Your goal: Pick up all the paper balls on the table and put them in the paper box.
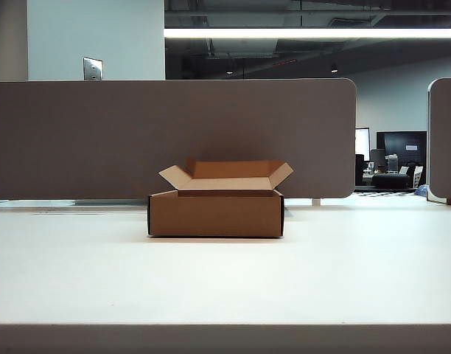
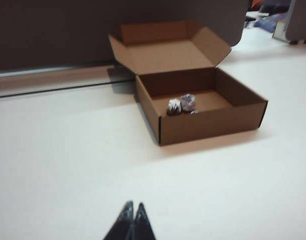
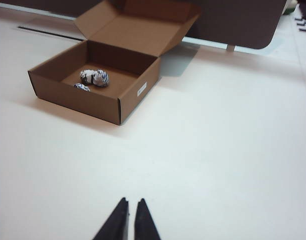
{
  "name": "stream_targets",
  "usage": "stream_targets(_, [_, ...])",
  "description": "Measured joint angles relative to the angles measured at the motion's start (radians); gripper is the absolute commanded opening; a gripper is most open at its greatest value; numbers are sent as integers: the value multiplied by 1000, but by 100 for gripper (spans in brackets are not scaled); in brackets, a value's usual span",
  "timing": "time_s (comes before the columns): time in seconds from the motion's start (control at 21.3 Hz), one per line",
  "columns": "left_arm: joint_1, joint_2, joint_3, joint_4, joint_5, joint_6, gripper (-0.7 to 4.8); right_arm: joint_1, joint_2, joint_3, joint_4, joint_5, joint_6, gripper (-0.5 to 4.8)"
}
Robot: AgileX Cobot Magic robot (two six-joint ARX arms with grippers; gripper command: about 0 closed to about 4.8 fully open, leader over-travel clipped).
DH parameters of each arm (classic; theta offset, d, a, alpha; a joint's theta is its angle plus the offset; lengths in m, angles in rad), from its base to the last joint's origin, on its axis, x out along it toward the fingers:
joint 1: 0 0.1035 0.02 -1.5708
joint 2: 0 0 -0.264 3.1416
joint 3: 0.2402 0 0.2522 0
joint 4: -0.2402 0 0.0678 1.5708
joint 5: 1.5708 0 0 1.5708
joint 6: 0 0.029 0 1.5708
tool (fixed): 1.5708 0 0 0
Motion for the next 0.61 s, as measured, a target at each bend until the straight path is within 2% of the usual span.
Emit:
stream_targets(0.09, [0, -4, -38, 57, 19, 0, -6, 0, 0, -60, 104, -23, 0, 44])
stream_targets(0.19, [-1, -6, -92, 193, 79, -2, -6, 0, -3, -152, 277, -53, -1, 44])
stream_targets(0.33, [0, -7, -123, 254, 84, -22, -6, 0, -4, -299, 460, -56, -1, 44])
stream_targets(0.61, [0, -7, -175, 240, 85, -22, -6, 0, 0, -409, 543, -56, -1, 44])
